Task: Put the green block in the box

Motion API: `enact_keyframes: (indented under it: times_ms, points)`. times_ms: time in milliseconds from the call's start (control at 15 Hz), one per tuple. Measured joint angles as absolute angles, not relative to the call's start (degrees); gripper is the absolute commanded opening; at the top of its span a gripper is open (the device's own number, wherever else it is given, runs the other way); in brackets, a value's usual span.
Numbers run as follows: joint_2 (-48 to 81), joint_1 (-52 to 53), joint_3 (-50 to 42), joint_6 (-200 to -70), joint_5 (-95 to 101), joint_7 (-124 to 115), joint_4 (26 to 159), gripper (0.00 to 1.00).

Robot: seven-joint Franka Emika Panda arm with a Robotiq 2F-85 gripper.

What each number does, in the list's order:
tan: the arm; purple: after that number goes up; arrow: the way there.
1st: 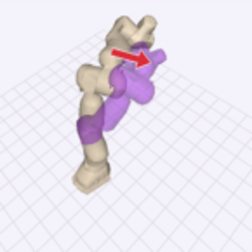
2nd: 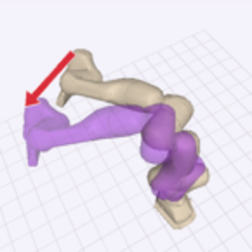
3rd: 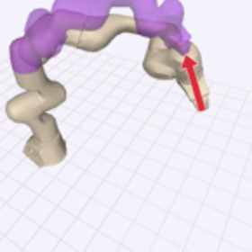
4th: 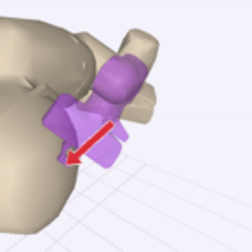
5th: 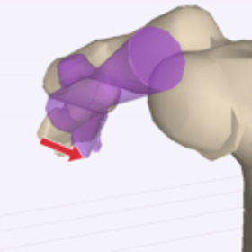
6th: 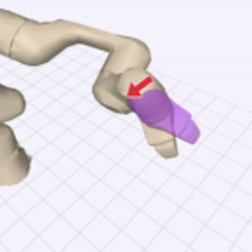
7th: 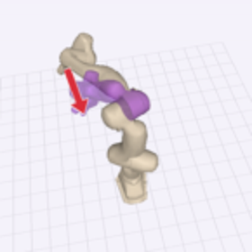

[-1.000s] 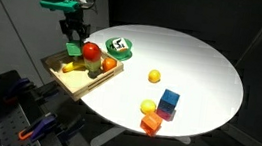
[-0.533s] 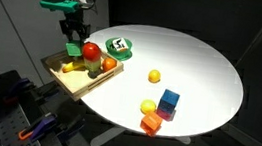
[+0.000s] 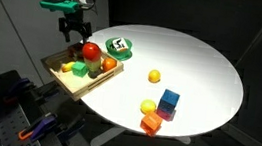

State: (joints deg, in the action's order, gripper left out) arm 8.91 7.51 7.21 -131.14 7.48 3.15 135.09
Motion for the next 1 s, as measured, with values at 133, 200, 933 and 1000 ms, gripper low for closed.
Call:
enact_keyframes:
  times_ms: [133, 200, 933, 1000]
  points:
    - [8.33, 7.51, 7.21, -131.11, 7.48, 3.15, 135.07, 1.00]
    - [7.90, 7.50, 7.21, -131.08, 7.48, 3.15, 135.07, 1.00]
    - [-0.95, 6.80, 6.01, -124.00, 6.98, 1.74, 135.22, 1.00]
    - [-1.67, 6.68, 5.81, -122.76, 6.98, 1.23, 135.28, 1.00]
